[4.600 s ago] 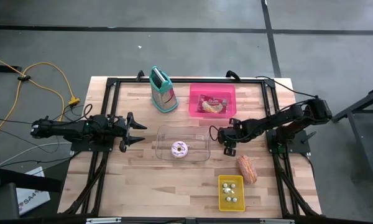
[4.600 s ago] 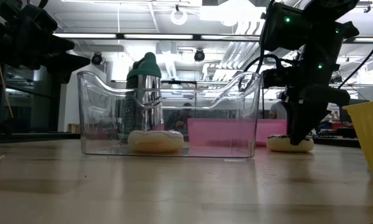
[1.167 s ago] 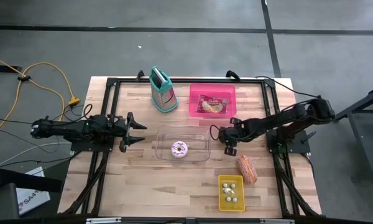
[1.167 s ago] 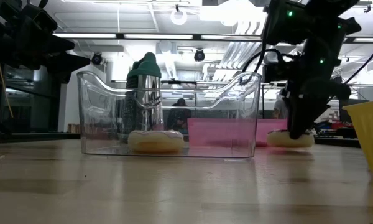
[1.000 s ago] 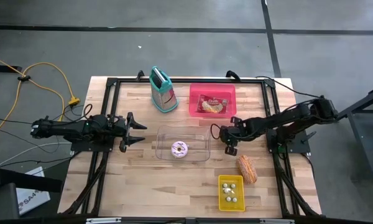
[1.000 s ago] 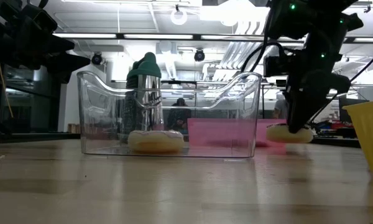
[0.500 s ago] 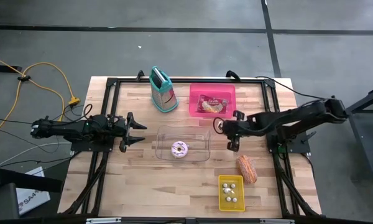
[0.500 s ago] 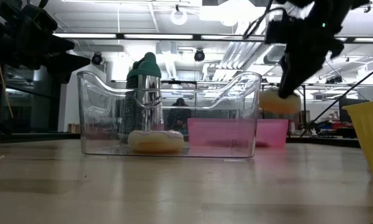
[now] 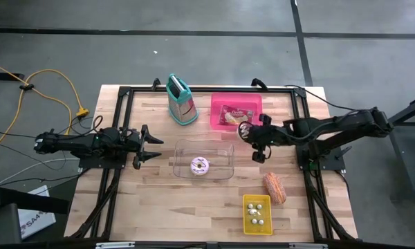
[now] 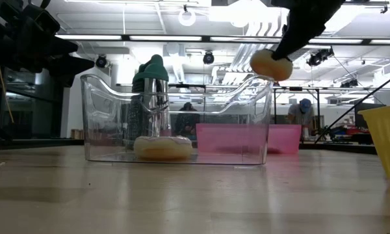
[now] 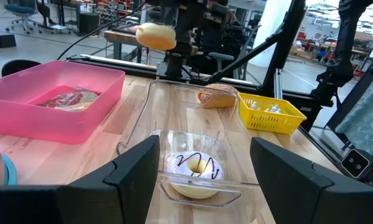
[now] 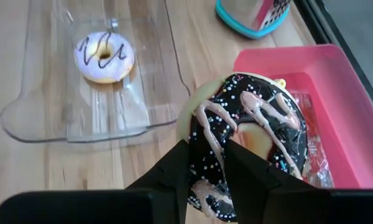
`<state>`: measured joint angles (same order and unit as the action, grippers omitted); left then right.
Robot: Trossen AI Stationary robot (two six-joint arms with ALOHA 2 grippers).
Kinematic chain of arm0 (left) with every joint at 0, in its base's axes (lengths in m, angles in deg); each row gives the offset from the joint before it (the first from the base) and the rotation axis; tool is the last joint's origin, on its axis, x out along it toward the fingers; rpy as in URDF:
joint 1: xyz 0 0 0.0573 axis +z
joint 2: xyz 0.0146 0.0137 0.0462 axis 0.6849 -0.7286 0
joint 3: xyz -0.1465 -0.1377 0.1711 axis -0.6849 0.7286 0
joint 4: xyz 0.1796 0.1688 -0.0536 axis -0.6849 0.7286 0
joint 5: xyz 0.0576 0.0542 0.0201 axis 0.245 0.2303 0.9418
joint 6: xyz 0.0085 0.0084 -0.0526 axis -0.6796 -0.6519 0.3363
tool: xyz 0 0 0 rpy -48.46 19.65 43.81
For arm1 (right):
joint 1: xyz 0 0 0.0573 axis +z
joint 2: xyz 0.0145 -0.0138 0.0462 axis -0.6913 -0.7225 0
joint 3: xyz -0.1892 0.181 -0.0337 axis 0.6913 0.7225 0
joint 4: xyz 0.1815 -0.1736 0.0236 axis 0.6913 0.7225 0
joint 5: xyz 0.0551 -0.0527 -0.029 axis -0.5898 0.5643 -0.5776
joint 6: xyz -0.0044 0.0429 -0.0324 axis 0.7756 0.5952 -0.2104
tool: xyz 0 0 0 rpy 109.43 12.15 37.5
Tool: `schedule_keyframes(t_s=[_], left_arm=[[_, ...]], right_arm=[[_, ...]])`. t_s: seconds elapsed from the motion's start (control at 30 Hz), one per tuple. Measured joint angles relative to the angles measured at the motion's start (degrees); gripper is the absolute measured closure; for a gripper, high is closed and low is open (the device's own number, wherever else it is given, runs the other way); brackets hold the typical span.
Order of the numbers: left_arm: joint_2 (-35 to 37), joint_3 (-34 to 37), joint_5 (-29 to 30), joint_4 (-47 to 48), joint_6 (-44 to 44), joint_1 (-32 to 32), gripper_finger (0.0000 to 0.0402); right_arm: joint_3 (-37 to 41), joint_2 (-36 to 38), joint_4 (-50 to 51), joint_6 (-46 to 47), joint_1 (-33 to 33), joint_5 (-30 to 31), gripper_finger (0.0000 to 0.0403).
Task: Pick & Place Food Item
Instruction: Put the black donut into the transparent bin
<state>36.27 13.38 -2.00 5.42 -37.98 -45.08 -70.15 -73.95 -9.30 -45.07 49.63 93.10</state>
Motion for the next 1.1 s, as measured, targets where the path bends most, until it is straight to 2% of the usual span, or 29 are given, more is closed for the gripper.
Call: schedule_keyframes(t_s=[0.3, 0.5, 0.83, 1.1], left_arm=[[0.0, -0.02, 0.0, -0.01, 0.0, 0.01, 0.0156], [0.0, -0.02, 0.0, -0.02, 0.0, 0.0, 0.0156], [0.01, -0.01, 0.0, 0.0, 0.0, 0.02, 0.0156], [0.02, -0.02, 0.0, -0.02, 0.0, 0.0, 0.0156]], right_arm=[[-0.13, 0.01, -1.83, -0.14, 0.96, -0.14, 0.0318], [-0.13, -0.45, -10.56, -0.38, 1.78, -0.15, 0.0318], [-0.11, -5.75, -24.93, -2.32, 2.74, -0.53, 0.0318], [-2.12, -11.26, -30.26, -4.88, 2.75, -1.21, 0.0318]])
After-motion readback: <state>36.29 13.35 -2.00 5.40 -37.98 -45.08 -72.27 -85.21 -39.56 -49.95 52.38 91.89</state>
